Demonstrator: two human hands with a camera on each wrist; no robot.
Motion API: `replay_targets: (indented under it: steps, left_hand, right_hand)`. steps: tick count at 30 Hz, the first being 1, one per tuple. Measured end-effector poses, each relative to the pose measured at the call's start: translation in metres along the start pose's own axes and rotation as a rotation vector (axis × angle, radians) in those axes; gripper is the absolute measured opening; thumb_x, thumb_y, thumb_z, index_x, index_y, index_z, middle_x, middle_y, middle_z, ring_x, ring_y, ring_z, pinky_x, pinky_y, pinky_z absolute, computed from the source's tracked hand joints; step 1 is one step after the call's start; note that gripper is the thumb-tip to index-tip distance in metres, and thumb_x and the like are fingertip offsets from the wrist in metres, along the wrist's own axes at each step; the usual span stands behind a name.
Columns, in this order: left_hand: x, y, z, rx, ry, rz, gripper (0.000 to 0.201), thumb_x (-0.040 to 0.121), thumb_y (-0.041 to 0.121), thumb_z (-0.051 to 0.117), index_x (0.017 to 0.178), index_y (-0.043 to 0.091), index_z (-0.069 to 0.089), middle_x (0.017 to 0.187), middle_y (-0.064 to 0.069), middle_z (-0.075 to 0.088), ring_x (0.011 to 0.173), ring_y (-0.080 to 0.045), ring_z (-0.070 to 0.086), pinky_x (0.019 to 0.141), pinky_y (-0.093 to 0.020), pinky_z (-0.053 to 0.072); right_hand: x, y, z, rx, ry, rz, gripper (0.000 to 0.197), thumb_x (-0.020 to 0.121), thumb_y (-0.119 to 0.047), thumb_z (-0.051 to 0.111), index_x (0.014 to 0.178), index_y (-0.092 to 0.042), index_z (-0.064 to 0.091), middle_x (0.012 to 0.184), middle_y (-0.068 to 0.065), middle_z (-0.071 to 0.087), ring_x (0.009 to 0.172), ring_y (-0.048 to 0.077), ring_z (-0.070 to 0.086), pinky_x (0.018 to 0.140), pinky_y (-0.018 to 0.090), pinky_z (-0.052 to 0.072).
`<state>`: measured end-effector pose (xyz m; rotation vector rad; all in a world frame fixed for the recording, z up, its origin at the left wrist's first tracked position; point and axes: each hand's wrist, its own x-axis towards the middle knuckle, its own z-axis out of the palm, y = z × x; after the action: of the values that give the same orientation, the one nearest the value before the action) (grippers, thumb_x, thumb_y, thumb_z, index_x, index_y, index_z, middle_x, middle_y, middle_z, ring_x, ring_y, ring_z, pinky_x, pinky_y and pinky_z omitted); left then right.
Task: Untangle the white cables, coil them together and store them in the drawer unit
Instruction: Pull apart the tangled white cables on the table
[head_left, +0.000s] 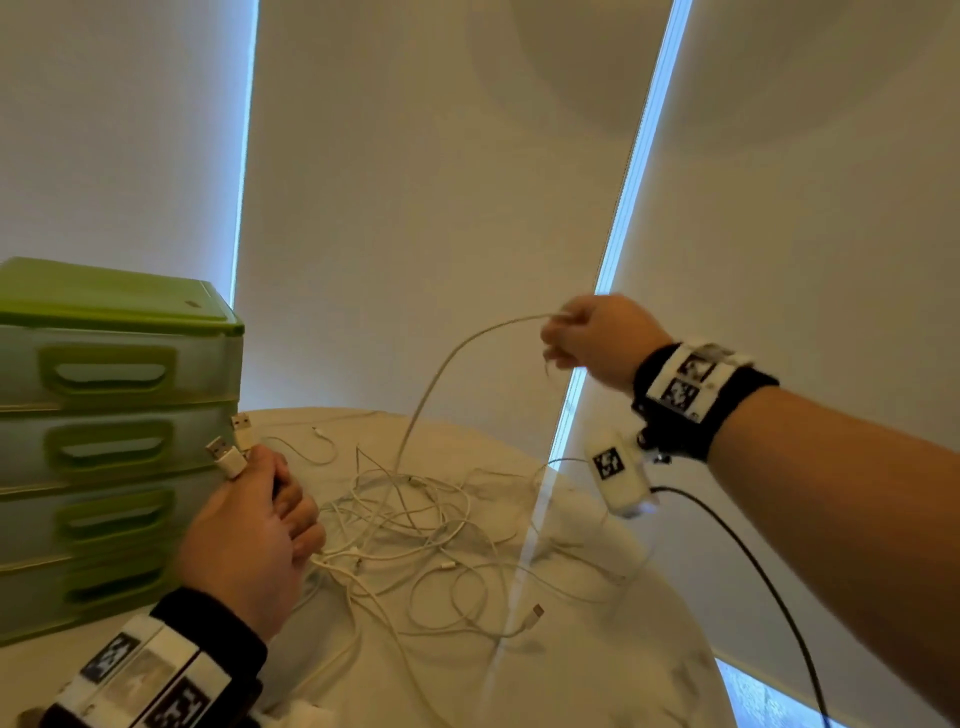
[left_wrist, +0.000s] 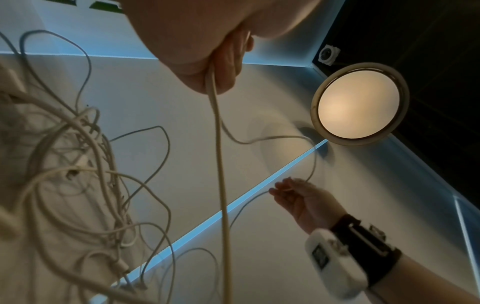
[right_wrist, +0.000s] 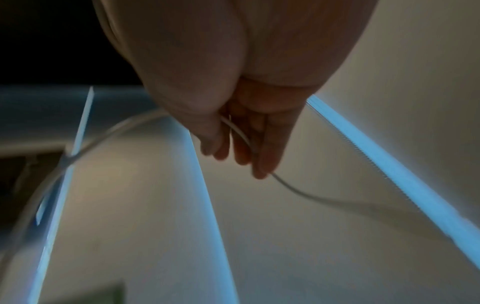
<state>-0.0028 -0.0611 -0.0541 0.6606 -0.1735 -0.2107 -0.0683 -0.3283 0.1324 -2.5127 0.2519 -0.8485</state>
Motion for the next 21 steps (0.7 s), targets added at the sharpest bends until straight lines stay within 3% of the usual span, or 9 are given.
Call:
replay_targets:
  steps: [3,5,7,12,15,16,18,19,21]
  left_hand:
    - [0.003,-0.001,-0.002,-0.01,0.018,0.015,0.038,0.102,0.032,0.04,0.065,0.019,0.043,0.045,0.006,0.032,0.034,-0.008,0.027,0.034,-0.017,0.02]
    - [0.005,0.001,-0.004,-0.013,0.03,0.029,0.039,0.101,0.03,0.04,0.063,0.02,0.043,0.044,0.007,0.032,0.033,-0.008,0.027,0.034,-0.017,0.019]
    - [0.005,0.002,-0.006,-0.011,0.033,0.026,0.042,0.101,0.029,0.04,0.06,0.021,0.044,0.044,0.007,0.032,0.033,-0.008,0.027,0.033,-0.017,0.019]
    - [0.007,0.0,-0.005,0.021,0.055,0.032,0.044,0.101,0.029,0.041,0.058,0.022,0.045,0.043,0.007,0.031,0.032,-0.008,0.026,0.033,-0.017,0.018]
    - [0.008,-0.002,-0.005,0.021,0.064,0.044,0.041,0.101,0.031,0.042,0.062,0.021,0.045,0.043,0.007,0.031,0.033,-0.007,0.025,0.035,-0.017,0.017]
    - [0.007,-0.001,-0.006,0.028,0.067,0.04,0.04,0.101,0.032,0.042,0.062,0.021,0.045,0.043,0.007,0.031,0.033,-0.008,0.025,0.035,-0.017,0.017]
    - [0.005,-0.001,-0.006,0.029,0.057,0.031,0.04,0.1,0.033,0.043,0.062,0.021,0.045,0.044,0.007,0.031,0.034,-0.008,0.026,0.035,-0.018,0.018]
    - [0.004,-0.001,-0.004,0.021,0.043,0.025,0.04,0.101,0.034,0.042,0.063,0.021,0.045,0.044,0.007,0.032,0.034,-0.008,0.026,0.035,-0.018,0.018]
    - [0.001,-0.001,-0.001,-0.005,0.012,0.008,0.04,0.101,0.034,0.04,0.064,0.02,0.045,0.043,0.006,0.032,0.033,-0.008,0.027,0.035,-0.017,0.018]
  right_hand:
    - [-0.008,0.025,0.006,-0.073,-0.06,0.035,0.007,0.091,-0.018,0.062,0.09,-0.015,0.069,0.078,0.002,0.074,0.069,0.014,0.071,0.071,0.034,0.06]
    - [-0.012,0.038,0.001,-0.122,-0.001,0.028,0.007,0.088,-0.02,0.066,0.093,-0.02,0.07,0.075,-0.003,0.07,0.066,0.011,0.064,0.063,0.026,0.049]
    - [-0.019,0.052,-0.001,-0.147,0.037,0.058,0.011,0.087,-0.029,0.068,0.094,-0.022,0.07,0.077,-0.005,0.066,0.068,0.013,0.06,0.063,0.025,0.043]
    - [-0.048,0.08,0.017,-0.173,-0.31,0.359,0.039,0.101,-0.044,0.041,0.114,-0.017,0.065,0.104,-0.001,0.065,0.078,0.015,0.064,0.067,0.03,0.052]
    - [-0.058,0.092,0.024,-0.028,-0.394,0.475,0.031,0.103,-0.029,0.044,0.113,-0.007,0.063,0.106,0.003,0.063,0.084,0.021,0.069,0.068,0.029,0.058]
    - [-0.056,0.093,0.023,0.127,-0.338,0.499,0.024,0.102,-0.017,0.045,0.111,-0.002,0.062,0.103,0.008,0.064,0.078,0.022,0.071,0.063,0.029,0.06]
    - [-0.041,0.091,0.008,0.421,-0.059,0.481,0.017,0.097,0.003,0.046,0.103,0.001,0.063,0.088,0.016,0.065,0.059,0.017,0.07,0.057,0.027,0.059]
    - [-0.03,0.088,-0.008,0.465,0.124,0.419,0.02,0.093,0.006,0.05,0.097,-0.003,0.066,0.085,0.017,0.066,0.057,0.015,0.069,0.062,0.028,0.06]
    - [-0.013,0.066,-0.045,0.372,0.442,0.226,0.021,0.085,-0.005,0.058,0.085,-0.02,0.072,0.084,0.01,0.071,0.068,0.018,0.068,0.077,0.039,0.06]
